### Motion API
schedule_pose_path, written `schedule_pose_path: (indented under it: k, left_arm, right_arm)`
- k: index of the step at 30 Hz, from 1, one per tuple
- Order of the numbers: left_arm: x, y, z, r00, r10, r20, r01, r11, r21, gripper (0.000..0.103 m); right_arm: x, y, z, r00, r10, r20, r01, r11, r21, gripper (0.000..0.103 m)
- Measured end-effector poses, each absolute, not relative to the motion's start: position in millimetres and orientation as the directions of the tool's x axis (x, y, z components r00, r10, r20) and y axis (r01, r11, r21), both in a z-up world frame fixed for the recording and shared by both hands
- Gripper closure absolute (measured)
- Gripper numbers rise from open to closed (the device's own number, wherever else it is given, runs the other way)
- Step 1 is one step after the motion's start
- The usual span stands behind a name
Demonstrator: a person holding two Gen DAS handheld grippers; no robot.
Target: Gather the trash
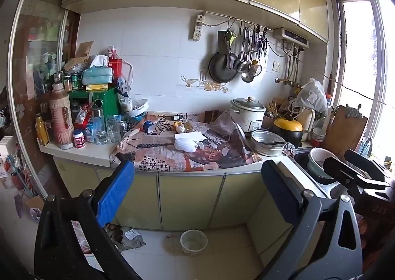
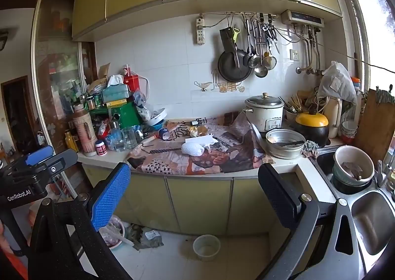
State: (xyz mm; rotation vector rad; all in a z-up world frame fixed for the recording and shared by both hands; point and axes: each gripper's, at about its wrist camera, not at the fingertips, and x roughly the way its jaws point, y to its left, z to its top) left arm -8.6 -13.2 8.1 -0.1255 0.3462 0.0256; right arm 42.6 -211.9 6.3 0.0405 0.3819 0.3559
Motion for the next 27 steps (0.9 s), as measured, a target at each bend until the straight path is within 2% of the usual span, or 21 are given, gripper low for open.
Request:
schedule_pose_path:
  k: [27]
  left_arm:
    - [-5.6,-5.3,-2.9,0.936,-0.009,-0.352,-0.039,0.991,-0.129,0.000]
  right_arm:
    - [40.5,-202.8,13.7,0.860,0.368,-0.353,-0.349,0.930,0.117,0.000]
